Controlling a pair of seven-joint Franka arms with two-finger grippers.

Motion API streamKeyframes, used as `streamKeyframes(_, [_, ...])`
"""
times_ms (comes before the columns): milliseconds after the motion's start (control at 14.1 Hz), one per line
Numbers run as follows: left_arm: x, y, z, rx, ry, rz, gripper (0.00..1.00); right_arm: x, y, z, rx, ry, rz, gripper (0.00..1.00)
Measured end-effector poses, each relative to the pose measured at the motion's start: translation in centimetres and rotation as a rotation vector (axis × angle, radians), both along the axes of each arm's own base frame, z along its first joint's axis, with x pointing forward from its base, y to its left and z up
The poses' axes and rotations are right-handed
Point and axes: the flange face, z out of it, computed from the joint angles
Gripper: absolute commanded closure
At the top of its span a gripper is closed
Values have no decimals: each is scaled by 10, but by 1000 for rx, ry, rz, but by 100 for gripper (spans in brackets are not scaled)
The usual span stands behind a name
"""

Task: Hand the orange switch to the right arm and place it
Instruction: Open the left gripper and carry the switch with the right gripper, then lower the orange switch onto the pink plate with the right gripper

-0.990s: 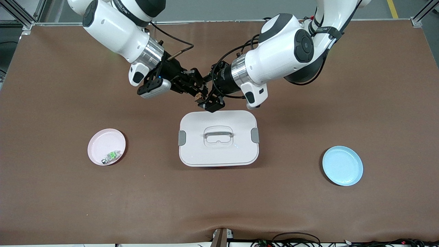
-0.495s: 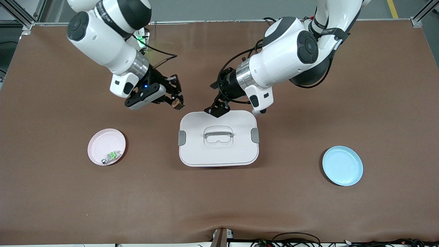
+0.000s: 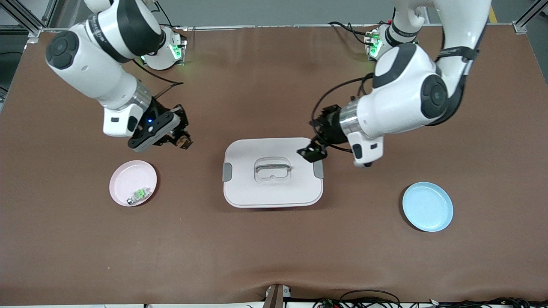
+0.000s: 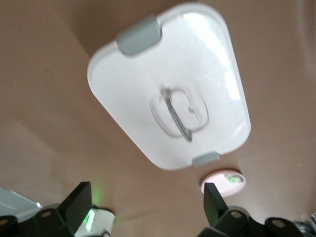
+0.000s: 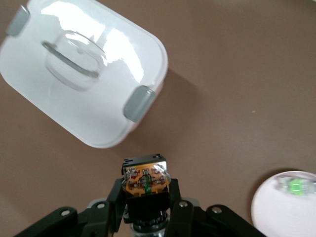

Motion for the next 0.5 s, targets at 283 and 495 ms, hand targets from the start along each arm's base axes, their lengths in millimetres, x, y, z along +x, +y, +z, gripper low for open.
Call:
streamKeyframes(283, [6, 31, 0, 117, -182, -328, 0, 21, -73, -15, -62, -31, 216, 100])
streamKeyframes(495, [15, 63, 0, 200, -300, -579, 0, 35, -138, -37, -78, -35, 348, 100])
